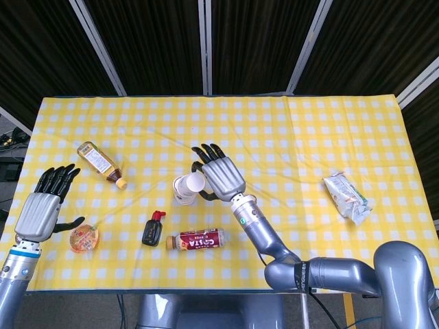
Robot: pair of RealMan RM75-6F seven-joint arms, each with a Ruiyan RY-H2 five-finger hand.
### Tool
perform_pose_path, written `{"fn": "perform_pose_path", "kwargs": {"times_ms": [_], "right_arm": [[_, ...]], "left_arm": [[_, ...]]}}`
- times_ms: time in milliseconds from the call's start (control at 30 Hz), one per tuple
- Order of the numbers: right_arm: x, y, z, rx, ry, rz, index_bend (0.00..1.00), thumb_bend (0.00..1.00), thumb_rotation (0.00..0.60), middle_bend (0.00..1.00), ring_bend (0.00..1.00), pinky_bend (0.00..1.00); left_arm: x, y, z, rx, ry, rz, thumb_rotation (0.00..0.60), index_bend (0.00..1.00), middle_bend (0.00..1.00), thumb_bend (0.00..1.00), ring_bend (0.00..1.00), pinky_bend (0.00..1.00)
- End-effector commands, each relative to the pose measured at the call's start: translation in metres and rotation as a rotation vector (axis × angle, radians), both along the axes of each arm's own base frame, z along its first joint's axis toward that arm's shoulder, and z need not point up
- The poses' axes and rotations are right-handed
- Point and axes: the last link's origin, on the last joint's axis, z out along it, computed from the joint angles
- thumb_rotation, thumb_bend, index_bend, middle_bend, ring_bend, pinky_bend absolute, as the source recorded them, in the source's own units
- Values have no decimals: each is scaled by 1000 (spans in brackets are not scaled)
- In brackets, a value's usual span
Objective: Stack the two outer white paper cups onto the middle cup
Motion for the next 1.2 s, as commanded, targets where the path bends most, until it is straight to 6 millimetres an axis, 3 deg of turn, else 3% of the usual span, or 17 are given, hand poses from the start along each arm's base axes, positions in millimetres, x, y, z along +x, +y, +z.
{"fn": "perform_pose_path", "kwargs": {"times_ms": [33,233,400,467,833,900,933,967,1200], "right_arm": [[5,-1,-6,-13,20,16,482,218,600,86,0,86],[14,-5,-16,-35,46,37,466,212,600,76,0,79],[17,-6,-22,-73,98,66,195,160,600,0,0,35],[17,-4,-21,-83,102,67,135,148,600,0,0,25],[6,0,-3,-116,87,46,114,130,600,0,0,21],[-8,3,5,-122,85,28,114,130,600,0,0,9],[-26,3,12,-135,93,-5,113,130,600,0,0,3],[-56,9,24,-152,102,-40,109,130,600,0,0,0],[-152,42,55,-218,134,-92,67,130,600,0,0,0]], "left_arm": [[0,0,0,-3,-1,0,600,0,0,44,0,0],[0,0,1,-8,-9,-1,600,0,0,44,0,0],[-2,1,0,-18,-13,3,600,0,0,44,0,0],[-2,1,0,-17,-13,5,600,0,0,43,0,0],[-2,0,2,-2,-15,6,600,0,0,43,0,0],[-3,0,3,3,-13,8,600,0,0,44,0,0],[-4,0,2,3,-7,12,600,0,0,44,0,0],[-5,0,0,0,0,16,600,0,0,44,0,0],[-5,-1,-9,-17,40,15,600,0,0,44,0,0]]}}
